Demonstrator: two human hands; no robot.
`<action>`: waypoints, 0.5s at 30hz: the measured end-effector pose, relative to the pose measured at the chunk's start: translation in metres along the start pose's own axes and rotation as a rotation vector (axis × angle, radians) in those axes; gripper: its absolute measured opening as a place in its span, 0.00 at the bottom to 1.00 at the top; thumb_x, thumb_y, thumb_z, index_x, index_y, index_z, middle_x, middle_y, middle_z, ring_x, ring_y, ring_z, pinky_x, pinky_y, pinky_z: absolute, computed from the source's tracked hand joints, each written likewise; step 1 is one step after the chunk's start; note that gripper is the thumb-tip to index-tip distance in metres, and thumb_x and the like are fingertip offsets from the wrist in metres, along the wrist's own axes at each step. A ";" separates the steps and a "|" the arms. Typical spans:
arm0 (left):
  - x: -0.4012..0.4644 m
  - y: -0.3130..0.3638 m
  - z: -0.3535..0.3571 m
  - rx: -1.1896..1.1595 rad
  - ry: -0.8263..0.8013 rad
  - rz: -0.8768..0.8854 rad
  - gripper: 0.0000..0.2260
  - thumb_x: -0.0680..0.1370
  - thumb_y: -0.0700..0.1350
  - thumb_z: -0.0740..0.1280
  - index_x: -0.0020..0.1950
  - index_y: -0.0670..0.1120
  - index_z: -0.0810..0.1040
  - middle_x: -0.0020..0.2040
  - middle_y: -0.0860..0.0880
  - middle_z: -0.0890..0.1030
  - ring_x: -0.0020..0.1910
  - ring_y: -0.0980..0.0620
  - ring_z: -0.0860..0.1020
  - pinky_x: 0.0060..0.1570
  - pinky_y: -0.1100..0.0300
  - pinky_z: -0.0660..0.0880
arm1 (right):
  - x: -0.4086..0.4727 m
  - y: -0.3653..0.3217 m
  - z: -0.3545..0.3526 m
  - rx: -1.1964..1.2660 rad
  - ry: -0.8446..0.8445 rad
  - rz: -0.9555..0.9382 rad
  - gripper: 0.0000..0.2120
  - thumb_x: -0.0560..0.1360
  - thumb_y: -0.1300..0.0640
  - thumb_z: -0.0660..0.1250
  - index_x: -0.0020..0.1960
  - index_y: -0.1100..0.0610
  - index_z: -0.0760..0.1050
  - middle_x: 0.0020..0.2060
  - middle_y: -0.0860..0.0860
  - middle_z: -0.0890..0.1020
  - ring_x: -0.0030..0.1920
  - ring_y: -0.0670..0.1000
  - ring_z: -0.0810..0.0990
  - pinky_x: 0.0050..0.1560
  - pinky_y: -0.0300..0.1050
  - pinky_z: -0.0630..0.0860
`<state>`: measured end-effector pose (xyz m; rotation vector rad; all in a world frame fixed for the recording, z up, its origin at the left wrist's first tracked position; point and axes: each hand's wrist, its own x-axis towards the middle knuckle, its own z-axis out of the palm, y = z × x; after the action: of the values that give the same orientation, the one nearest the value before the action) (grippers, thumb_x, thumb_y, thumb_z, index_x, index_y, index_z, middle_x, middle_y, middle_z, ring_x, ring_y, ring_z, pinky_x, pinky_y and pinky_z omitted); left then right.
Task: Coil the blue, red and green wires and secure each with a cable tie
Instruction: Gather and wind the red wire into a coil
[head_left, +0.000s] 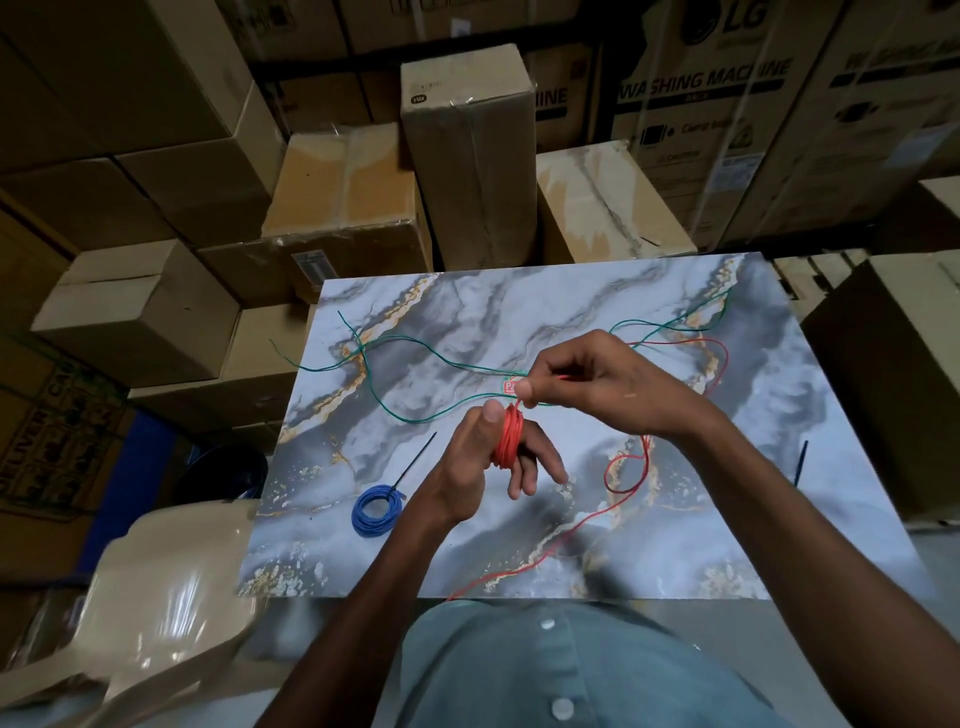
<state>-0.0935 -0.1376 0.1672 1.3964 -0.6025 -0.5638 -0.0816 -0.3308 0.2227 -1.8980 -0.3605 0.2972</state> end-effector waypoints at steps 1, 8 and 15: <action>0.000 0.002 0.000 -0.034 -0.012 0.005 0.46 0.76 0.75 0.49 0.39 0.31 0.81 0.39 0.37 0.83 0.27 0.47 0.75 0.26 0.57 0.69 | 0.001 0.003 0.002 0.049 0.012 -0.001 0.10 0.79 0.55 0.72 0.42 0.59 0.84 0.32 0.50 0.82 0.36 0.44 0.78 0.42 0.36 0.72; -0.003 0.012 0.003 -0.373 -0.051 -0.005 0.35 0.78 0.70 0.51 0.30 0.42 0.72 0.28 0.42 0.75 0.24 0.51 0.69 0.25 0.61 0.66 | 0.003 0.035 0.035 0.416 0.180 0.015 0.07 0.76 0.58 0.73 0.42 0.61 0.83 0.26 0.44 0.70 0.28 0.46 0.62 0.30 0.37 0.60; 0.001 0.010 0.001 -0.566 0.078 0.027 0.41 0.80 0.65 0.41 0.46 0.34 0.82 0.45 0.35 0.82 0.34 0.47 0.78 0.40 0.57 0.76 | 0.007 0.065 0.068 0.695 0.135 0.193 0.04 0.69 0.53 0.74 0.37 0.53 0.84 0.26 0.55 0.74 0.28 0.50 0.68 0.34 0.47 0.56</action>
<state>-0.0936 -0.1383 0.1771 0.8697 -0.3585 -0.5980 -0.0942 -0.2910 0.1381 -1.2555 0.0286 0.3637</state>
